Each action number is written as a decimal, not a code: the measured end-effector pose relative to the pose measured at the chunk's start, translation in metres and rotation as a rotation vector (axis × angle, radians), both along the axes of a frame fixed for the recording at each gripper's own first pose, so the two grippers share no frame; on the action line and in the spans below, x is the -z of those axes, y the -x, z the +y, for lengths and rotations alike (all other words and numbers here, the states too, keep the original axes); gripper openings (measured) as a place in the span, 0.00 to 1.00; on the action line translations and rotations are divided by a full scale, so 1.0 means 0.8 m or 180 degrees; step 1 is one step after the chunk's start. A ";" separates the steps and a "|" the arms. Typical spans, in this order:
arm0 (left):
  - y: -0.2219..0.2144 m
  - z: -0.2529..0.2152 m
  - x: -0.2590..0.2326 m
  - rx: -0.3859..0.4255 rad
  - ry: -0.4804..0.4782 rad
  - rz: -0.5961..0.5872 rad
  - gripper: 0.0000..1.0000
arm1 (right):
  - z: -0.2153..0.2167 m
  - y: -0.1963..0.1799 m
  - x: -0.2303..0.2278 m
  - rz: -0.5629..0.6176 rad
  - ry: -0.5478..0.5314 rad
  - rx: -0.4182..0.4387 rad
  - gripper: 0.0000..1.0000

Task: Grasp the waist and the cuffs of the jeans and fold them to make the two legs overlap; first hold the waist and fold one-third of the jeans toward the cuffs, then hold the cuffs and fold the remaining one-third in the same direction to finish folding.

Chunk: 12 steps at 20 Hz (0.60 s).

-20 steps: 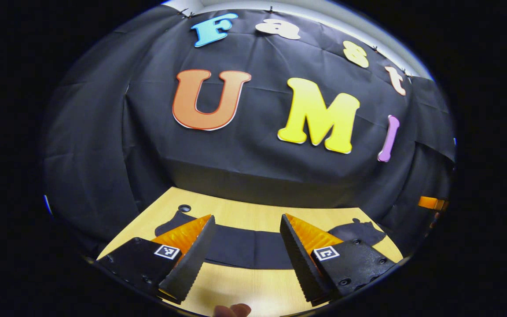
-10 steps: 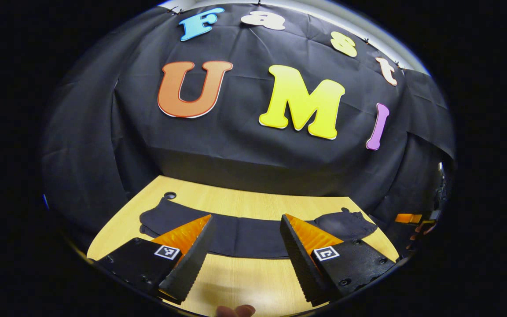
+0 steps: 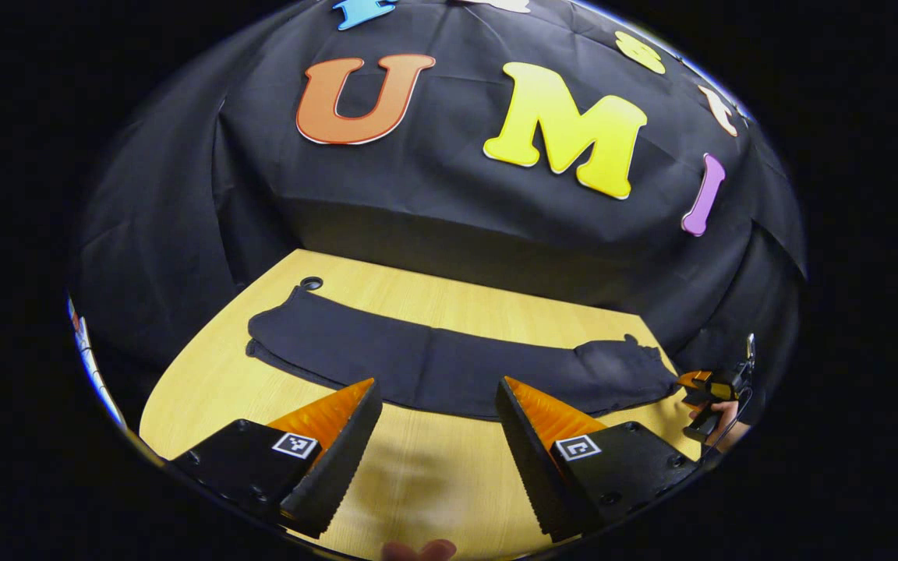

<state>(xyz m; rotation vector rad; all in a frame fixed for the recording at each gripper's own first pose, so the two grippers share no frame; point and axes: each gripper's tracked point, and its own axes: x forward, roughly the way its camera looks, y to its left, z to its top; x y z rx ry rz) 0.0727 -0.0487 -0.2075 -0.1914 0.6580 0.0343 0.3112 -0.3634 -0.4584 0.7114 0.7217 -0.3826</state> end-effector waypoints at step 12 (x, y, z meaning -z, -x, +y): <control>0.025 0.015 0.015 -0.0172 -0.0018 0.0206 0.95 | -0.003 -0.044 0.029 0.0093 0.0479 -0.0324 1.00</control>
